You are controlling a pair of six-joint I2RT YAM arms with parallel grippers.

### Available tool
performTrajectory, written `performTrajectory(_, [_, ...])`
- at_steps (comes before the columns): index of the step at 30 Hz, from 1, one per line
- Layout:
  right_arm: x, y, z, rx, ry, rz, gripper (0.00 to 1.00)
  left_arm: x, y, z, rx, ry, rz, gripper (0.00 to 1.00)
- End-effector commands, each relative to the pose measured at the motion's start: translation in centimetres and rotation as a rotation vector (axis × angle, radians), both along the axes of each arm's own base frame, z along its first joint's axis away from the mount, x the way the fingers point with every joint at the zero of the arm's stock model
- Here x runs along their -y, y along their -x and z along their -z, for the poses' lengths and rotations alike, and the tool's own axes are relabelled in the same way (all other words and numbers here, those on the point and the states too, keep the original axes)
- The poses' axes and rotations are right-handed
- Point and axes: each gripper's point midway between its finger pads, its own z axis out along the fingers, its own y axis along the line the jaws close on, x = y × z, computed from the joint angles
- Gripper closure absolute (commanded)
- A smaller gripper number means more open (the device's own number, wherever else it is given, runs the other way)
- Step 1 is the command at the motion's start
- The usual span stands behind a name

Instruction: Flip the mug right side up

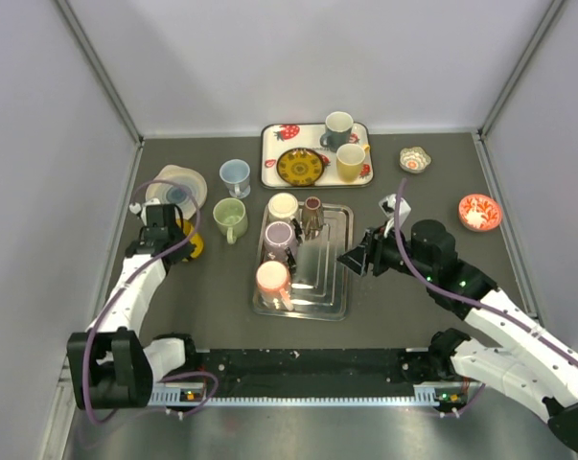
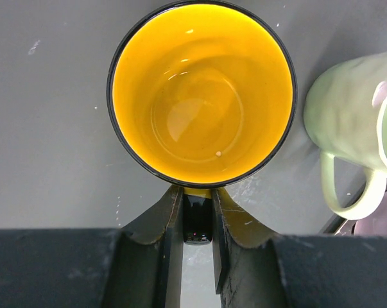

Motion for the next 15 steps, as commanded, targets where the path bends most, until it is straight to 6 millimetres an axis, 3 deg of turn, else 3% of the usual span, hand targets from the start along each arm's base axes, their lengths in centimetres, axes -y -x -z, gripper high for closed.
performTrajectory(1, [-0.1,-0.3,-0.4,0.035,-0.003,0.003,0.47,0.8,-3.9,-2.5,0.173,0.025,0.017,1.0])
performTrajectory(11, [-0.1,-0.7,0.4,0.019,0.024,0.017,0.47,4.0,-5.4,-1.7,0.14,-0.042,0.099,1.0])
performTrajectory(15, [0.0,-0.8,0.7,0.014,0.036,0.02,0.47,4.3,-5.2,-0.7,0.103,-0.045,0.089,1.0])
